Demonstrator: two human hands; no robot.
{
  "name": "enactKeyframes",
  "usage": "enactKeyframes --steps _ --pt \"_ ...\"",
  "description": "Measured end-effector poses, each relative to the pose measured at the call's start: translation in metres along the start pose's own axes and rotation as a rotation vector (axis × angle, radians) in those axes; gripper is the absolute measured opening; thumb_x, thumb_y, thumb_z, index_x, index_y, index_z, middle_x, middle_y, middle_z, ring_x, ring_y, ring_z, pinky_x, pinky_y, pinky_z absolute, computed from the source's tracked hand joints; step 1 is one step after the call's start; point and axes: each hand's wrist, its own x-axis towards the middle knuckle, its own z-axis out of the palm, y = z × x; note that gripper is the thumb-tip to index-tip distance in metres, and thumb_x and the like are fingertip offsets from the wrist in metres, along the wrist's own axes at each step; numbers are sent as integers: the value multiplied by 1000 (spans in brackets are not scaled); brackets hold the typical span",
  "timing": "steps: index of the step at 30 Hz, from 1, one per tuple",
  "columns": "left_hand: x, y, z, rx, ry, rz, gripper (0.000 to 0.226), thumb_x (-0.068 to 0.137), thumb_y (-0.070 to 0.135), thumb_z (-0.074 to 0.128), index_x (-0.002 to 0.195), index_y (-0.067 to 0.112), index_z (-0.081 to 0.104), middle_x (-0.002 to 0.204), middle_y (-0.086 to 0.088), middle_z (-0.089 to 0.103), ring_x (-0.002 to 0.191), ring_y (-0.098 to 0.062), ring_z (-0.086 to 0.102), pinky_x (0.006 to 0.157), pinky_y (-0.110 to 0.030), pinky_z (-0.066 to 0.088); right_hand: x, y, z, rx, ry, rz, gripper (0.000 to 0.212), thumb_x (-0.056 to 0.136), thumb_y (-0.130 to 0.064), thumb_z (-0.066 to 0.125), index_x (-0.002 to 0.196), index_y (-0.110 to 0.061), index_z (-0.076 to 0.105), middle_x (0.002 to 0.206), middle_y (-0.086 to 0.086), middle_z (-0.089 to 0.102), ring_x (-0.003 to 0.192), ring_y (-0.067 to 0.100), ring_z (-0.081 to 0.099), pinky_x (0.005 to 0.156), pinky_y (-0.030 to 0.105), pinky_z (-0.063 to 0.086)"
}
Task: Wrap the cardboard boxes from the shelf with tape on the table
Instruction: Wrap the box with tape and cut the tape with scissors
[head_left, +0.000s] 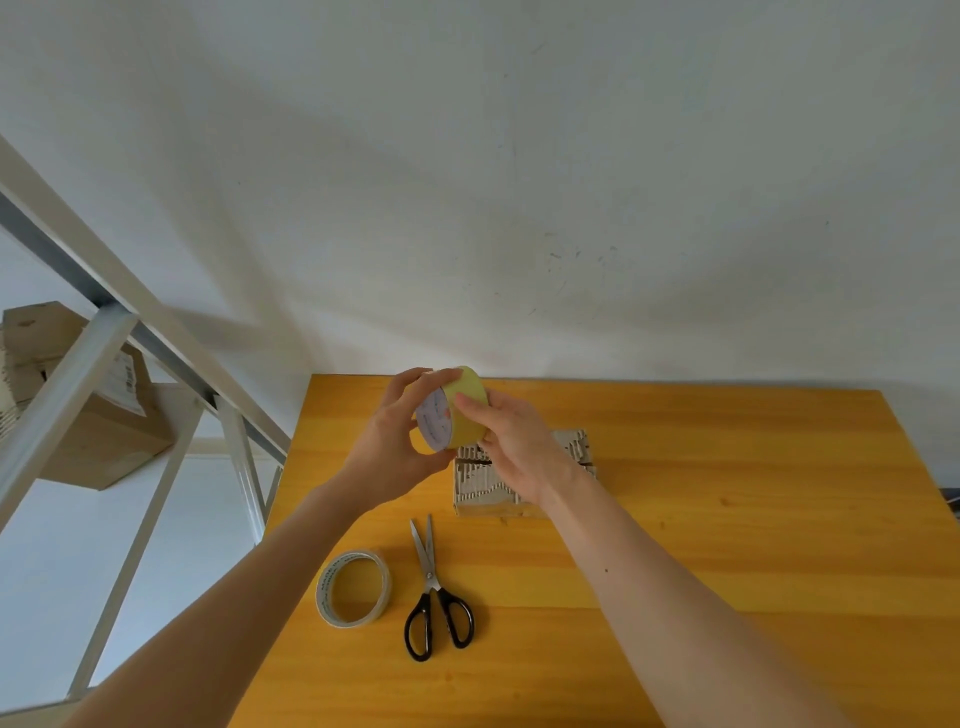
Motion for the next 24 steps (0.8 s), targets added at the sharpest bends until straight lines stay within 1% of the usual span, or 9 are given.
enactKeyframes --steps 3,8,10,12,14,16,19,22,24 --pt "2 1 0 24 -19 5 87 66 10 83 132 47 40 132 6 35 120 -7 42 91 -25 51 1 0 -1 70 7 13 26 90 -16 62 114 -5 64 110 13 65 104 24 58 84 30 49" --pt "0 0 -4 -21 -59 -37 96 67 13 84 140 47 32 126 11 42 115 -3 47 87 -19 52 1 2 -5 141 -9 20 34 93 -5 55 127 -3 54 119 18 60 110 29 56 92 37 47" --pt "-2 -3 -5 -33 -68 -42 96 66 17 85 141 43 32 127 13 45 116 -4 49 87 -22 52 2 5 -7 72 105 -5 43 91 -5 59 131 -14 48 124 16 58 113 28 57 95 39 49" --pt "-2 -5 -7 -48 -65 -43 91 64 19 86 137 39 36 128 13 48 117 -8 50 88 -28 53 3 8 -8 -105 178 -48 52 89 -12 65 135 -26 45 124 7 58 113 23 58 96 41 50" --pt "-1 -4 -7 -36 -56 -42 86 64 15 86 132 37 39 127 12 48 116 -8 50 89 -31 54 1 10 -5 -121 163 -21 48 87 -18 68 131 -24 50 119 6 63 110 22 61 92 38 52" --pt "1 -1 -5 -7 -61 -22 84 64 12 85 130 37 39 126 12 46 116 -8 50 89 -28 53 -2 10 -2 -91 147 6 36 84 -22 71 119 -17 60 113 8 67 107 25 62 89 37 53" --pt "1 7 -3 -40 -122 -64 80 69 17 83 130 43 39 126 12 45 115 -1 49 89 -18 51 -5 8 -4 -12 124 -25 18 83 -16 70 100 -17 69 108 10 69 107 28 62 96 43 49" --pt "-4 13 1 -179 -204 -192 70 75 19 78 125 49 40 117 21 54 106 5 56 85 -16 50 -9 6 -8 88 48 0 16 88 -9 62 103 -9 69 110 15 68 105 30 61 97 46 46" --pt "-6 14 4 -272 -232 -262 68 79 15 75 127 47 40 115 14 56 107 -9 60 85 -26 53 -12 5 -10 91 4 17 20 92 -6 56 108 -4 67 115 19 66 111 35 59 99 48 44"
